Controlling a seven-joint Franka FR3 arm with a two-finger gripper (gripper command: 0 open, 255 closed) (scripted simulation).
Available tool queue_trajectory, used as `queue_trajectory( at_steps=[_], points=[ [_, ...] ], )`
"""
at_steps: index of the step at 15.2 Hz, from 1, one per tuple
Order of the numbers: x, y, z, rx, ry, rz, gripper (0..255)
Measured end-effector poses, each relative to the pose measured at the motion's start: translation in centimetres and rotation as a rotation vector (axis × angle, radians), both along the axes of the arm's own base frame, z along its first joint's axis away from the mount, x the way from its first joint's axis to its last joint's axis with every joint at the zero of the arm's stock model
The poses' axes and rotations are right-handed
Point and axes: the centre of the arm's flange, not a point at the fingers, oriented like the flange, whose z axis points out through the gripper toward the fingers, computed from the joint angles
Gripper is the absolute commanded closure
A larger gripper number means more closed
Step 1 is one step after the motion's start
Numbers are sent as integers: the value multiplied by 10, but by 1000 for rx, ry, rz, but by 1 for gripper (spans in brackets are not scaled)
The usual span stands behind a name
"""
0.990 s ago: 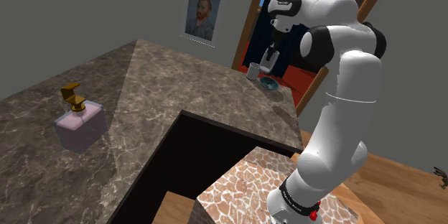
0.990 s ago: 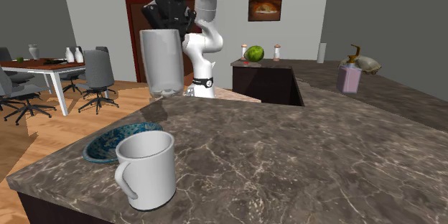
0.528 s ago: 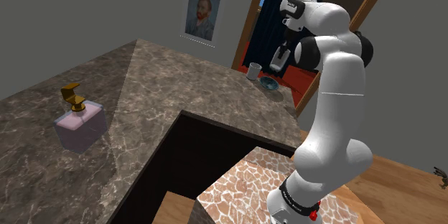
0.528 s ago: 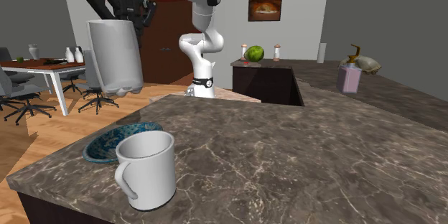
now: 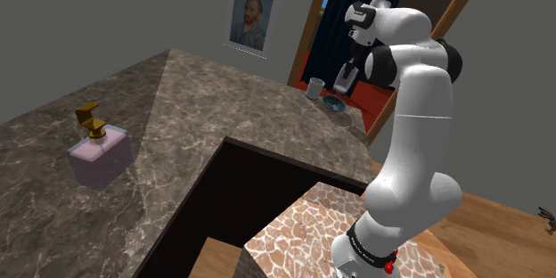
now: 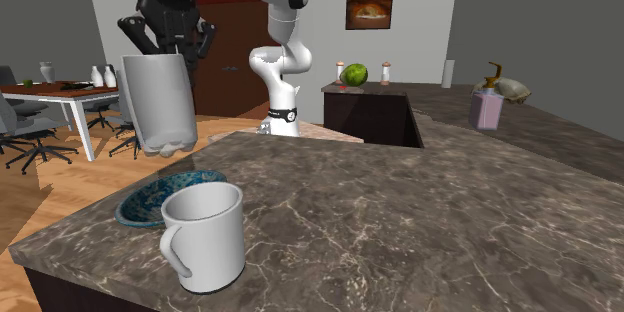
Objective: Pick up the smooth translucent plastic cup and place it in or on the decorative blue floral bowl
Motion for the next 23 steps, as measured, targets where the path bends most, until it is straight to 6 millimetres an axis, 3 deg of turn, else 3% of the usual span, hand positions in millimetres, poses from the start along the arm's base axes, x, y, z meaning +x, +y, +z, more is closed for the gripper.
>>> queue_trajectory(
  at_steps=[12,19,20,23],
  points=[
    [1,0,-64,0,0,0,255],
    [1,-1,-71,-1,0,0,255],
    [1,-1,-71,-1,0,0,0],
    [0,-1,-71,-1,-1,0,0]
  ],
)
